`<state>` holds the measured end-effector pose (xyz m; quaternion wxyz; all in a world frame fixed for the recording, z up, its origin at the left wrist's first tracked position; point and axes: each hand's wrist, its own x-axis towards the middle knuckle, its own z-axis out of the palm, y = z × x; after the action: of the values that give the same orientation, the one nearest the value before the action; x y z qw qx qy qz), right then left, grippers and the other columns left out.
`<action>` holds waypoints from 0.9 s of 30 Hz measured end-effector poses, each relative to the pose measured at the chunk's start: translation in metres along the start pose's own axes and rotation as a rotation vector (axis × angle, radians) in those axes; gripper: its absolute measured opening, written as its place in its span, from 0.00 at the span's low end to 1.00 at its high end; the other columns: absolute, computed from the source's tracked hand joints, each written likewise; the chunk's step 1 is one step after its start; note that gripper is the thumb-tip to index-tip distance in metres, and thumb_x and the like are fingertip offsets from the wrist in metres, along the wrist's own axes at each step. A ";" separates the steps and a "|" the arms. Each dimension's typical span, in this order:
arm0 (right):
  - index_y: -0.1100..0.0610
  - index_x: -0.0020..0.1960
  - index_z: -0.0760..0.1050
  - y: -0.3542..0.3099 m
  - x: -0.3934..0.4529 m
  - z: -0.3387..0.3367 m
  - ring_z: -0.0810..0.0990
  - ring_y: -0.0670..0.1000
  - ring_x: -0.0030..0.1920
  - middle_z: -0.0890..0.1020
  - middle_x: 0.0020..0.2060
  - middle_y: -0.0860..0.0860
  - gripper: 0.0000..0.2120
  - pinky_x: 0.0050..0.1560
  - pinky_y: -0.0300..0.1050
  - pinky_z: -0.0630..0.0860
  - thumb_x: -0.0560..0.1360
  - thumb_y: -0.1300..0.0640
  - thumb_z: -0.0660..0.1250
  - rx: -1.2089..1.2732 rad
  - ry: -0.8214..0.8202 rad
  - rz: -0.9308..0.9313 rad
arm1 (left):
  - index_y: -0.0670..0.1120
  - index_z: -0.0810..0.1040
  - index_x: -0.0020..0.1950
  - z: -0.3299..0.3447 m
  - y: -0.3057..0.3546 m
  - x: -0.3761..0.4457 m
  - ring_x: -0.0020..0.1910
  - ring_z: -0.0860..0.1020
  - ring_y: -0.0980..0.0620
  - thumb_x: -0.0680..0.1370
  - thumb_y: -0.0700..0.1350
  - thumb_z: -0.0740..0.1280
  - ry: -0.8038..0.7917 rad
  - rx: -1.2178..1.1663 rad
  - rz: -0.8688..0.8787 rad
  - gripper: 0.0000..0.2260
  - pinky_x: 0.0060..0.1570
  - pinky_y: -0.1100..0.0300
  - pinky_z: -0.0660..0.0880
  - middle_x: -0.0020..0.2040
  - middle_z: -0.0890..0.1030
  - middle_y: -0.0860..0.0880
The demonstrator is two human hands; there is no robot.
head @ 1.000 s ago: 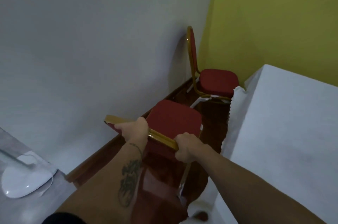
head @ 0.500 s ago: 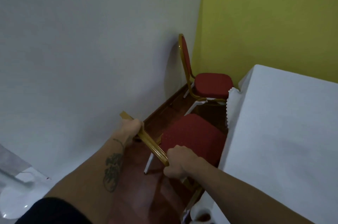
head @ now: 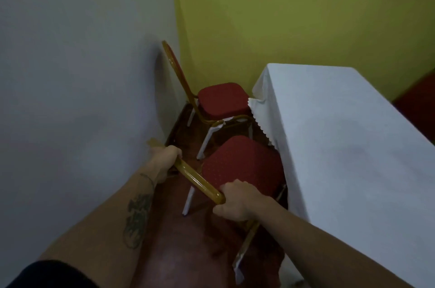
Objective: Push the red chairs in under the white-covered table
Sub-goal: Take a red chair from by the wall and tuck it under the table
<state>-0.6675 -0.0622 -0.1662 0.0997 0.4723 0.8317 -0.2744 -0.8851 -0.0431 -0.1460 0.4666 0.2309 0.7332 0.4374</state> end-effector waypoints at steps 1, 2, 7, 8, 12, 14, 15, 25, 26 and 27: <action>0.48 0.38 0.74 -0.002 0.004 0.000 0.80 0.53 0.41 0.81 0.41 0.49 0.14 0.43 0.48 0.76 0.67 0.38 0.67 0.080 -0.008 0.033 | 0.40 0.69 0.42 -0.005 0.005 0.009 0.41 0.78 0.39 0.72 0.34 0.63 -0.018 0.010 0.002 0.04 0.54 0.38 0.78 0.38 0.74 0.40; 0.49 0.37 0.76 -0.003 0.005 0.000 0.80 0.52 0.41 0.81 0.40 0.49 0.14 0.42 0.47 0.77 0.68 0.38 0.68 0.174 -0.017 0.067 | 0.40 0.69 0.41 -0.010 0.010 0.017 0.41 0.78 0.39 0.73 0.35 0.63 -0.030 0.023 0.003 0.04 0.54 0.39 0.78 0.38 0.74 0.40; 0.52 0.50 0.85 -0.001 0.010 0.007 0.84 0.52 0.52 0.85 0.52 0.54 0.12 0.48 0.48 0.83 0.74 0.45 0.70 0.709 -0.041 0.282 | 0.41 0.69 0.41 -0.020 0.029 0.047 0.39 0.75 0.44 0.73 0.35 0.61 -0.113 0.078 -0.004 0.04 0.53 0.43 0.77 0.40 0.73 0.41; 0.52 0.50 0.84 -0.002 0.016 0.008 0.84 0.53 0.52 0.85 0.53 0.55 0.12 0.45 0.47 0.83 0.76 0.45 0.69 0.792 -0.037 0.337 | 0.42 0.69 0.40 -0.020 0.032 0.051 0.40 0.75 0.44 0.73 0.34 0.61 -0.113 0.082 0.003 0.04 0.54 0.43 0.76 0.40 0.72 0.41; 0.57 0.48 0.82 -0.005 0.047 0.013 0.84 0.54 0.41 0.84 0.46 0.55 0.16 0.40 0.49 0.84 0.78 0.44 0.65 0.963 0.005 0.530 | 0.42 0.68 0.41 -0.019 0.037 0.062 0.41 0.74 0.42 0.71 0.34 0.62 -0.101 0.069 0.029 0.05 0.53 0.43 0.76 0.39 0.72 0.42; 0.59 0.47 0.80 -0.005 0.064 0.016 0.84 0.57 0.40 0.83 0.45 0.56 0.17 0.39 0.52 0.85 0.77 0.45 0.65 0.996 -0.026 0.631 | 0.42 0.68 0.42 -0.020 0.036 0.067 0.41 0.74 0.42 0.70 0.33 0.62 -0.110 0.057 0.022 0.05 0.51 0.43 0.77 0.39 0.72 0.42; 0.60 0.49 0.79 -0.005 0.072 0.017 0.84 0.59 0.40 0.82 0.46 0.58 0.18 0.36 0.54 0.85 0.76 0.45 0.64 1.010 -0.052 0.685 | 0.42 0.69 0.41 -0.021 0.034 0.071 0.40 0.74 0.42 0.70 0.33 0.62 -0.113 0.048 0.023 0.05 0.50 0.43 0.77 0.38 0.72 0.42; 0.57 0.52 0.76 -0.019 0.124 0.044 0.80 0.57 0.45 0.79 0.48 0.56 0.16 0.30 0.50 0.82 0.80 0.45 0.61 1.639 -0.055 1.014 | 0.43 0.69 0.50 -0.028 0.041 0.103 0.42 0.76 0.42 0.68 0.35 0.64 -0.186 0.036 0.024 0.12 0.55 0.34 0.77 0.43 0.72 0.42; 0.57 0.49 0.76 -0.022 0.128 0.045 0.80 0.55 0.42 0.80 0.45 0.56 0.17 0.29 0.47 0.80 0.80 0.43 0.62 1.632 -0.029 1.046 | 0.42 0.70 0.50 -0.030 0.042 0.106 0.43 0.76 0.42 0.67 0.35 0.65 -0.196 0.035 0.033 0.12 0.54 0.33 0.77 0.44 0.73 0.42; 0.58 0.48 0.74 -0.024 0.131 0.046 0.81 0.55 0.41 0.80 0.44 0.56 0.18 0.29 0.45 0.78 0.80 0.42 0.62 1.609 -0.008 1.063 | 0.40 0.71 0.51 -0.031 0.043 0.111 0.45 0.78 0.41 0.66 0.36 0.65 -0.202 0.040 0.037 0.14 0.54 0.34 0.77 0.46 0.74 0.40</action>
<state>-0.7620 -0.0017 -0.2512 -0.1399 0.7132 0.0716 -0.6831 -0.9663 0.0489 -0.1577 0.5253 0.2964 0.6867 0.4057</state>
